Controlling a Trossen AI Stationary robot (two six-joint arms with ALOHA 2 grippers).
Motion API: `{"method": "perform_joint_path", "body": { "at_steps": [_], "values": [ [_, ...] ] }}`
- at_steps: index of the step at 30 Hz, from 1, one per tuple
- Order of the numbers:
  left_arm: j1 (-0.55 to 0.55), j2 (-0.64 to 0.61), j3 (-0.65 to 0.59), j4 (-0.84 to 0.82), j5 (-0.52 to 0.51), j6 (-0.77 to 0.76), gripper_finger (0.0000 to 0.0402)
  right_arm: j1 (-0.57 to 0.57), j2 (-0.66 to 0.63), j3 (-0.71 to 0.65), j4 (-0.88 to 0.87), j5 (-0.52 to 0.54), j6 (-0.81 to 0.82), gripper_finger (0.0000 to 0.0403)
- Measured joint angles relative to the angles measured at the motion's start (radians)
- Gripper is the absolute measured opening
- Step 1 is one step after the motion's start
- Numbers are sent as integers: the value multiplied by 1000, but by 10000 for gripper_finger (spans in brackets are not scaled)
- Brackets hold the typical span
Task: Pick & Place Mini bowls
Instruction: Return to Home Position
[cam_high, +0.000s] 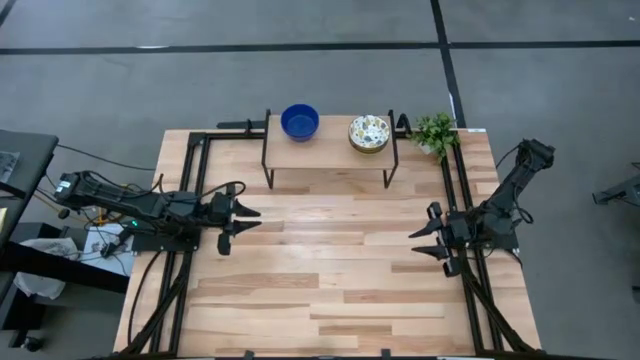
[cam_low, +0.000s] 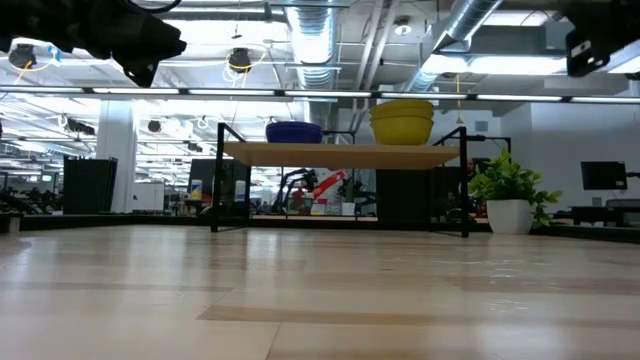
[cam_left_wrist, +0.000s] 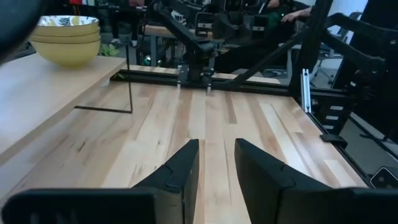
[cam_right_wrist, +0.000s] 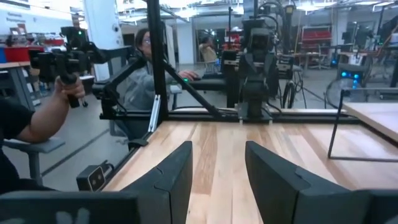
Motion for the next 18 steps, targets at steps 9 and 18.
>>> {"method": "perform_joint_path", "body": {
  "at_steps": [9,18],
  "values": [
    [0,-51,-31,-5,-1,8,101,0,-134,-96,2,-3,0,135],
    [0,-211,-83,-5,0,26,101,0,-176,-125,-24,-3,0,136]
  ]
}}
